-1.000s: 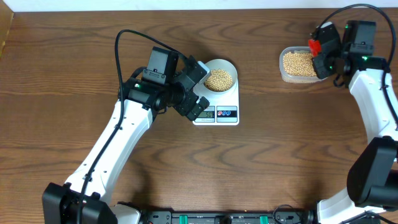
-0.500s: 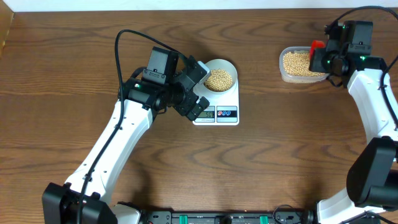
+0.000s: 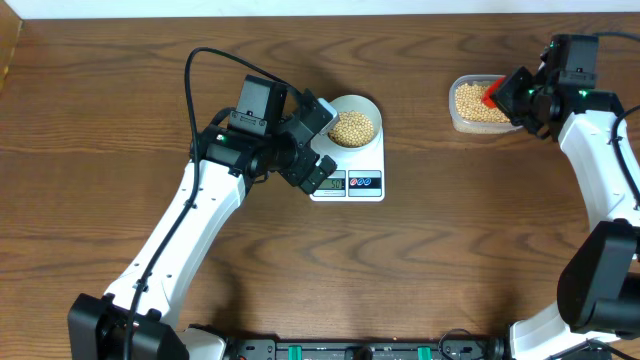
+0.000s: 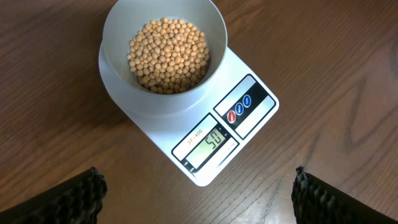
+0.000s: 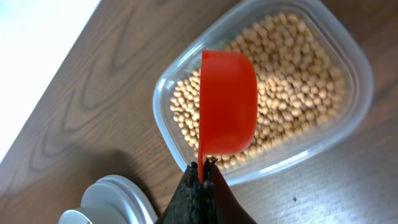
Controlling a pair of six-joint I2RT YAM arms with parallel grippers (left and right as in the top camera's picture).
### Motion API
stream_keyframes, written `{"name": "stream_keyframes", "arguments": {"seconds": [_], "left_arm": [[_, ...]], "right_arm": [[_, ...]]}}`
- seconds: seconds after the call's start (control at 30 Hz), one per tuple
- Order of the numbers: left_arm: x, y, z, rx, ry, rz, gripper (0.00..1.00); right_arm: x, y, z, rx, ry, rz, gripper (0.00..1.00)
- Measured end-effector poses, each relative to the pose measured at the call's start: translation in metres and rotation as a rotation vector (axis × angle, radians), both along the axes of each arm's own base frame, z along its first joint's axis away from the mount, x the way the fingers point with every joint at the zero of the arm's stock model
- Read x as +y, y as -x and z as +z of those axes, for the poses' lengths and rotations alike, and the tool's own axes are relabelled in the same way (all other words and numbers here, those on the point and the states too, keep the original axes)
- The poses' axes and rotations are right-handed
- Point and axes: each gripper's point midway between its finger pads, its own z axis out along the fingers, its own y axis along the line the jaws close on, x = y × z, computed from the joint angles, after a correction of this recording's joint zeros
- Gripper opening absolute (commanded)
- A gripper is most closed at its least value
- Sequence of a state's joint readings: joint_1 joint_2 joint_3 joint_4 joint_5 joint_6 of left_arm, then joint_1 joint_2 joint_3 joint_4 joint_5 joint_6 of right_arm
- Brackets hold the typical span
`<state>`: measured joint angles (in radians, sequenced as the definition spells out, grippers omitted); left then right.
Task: Scoop item into bowl and weigh 50g on scale
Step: 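Lower the red scoop into the soybean tub with the right gripper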
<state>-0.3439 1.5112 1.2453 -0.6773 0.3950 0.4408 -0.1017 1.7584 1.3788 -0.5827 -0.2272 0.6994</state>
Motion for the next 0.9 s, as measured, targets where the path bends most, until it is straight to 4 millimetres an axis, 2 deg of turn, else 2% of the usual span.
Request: {"name": "stream_keyframes", "arguments": {"seconds": [0.17,0.37,0.57,0.77,0.9], "left_arm": [[0.0,0.0,0.0,0.0,0.0,0.0,0.98],[0.0,0.0,0.0,0.0,0.0,0.0,0.98],[0.0,0.0,0.0,0.0,0.0,0.0,0.98],[0.0,0.0,0.0,0.0,0.0,0.0,0.98],[0.0,0.0,0.0,0.0,0.0,0.0,0.98]], "right_arm": [[0.005,0.004,-0.012,0.03,-0.033,-0.06,0.02],[0.016,0.007,-0.038,0.017,-0.061,-0.085,0.02],[0.016,0.006,-0.043,0.008,-0.07,-0.097,0.02],[0.017,0.008,-0.044,0.012,-0.072,-0.088,0.17],[0.017,0.008,-0.044,0.01,-0.059,-0.069,0.38]]}}
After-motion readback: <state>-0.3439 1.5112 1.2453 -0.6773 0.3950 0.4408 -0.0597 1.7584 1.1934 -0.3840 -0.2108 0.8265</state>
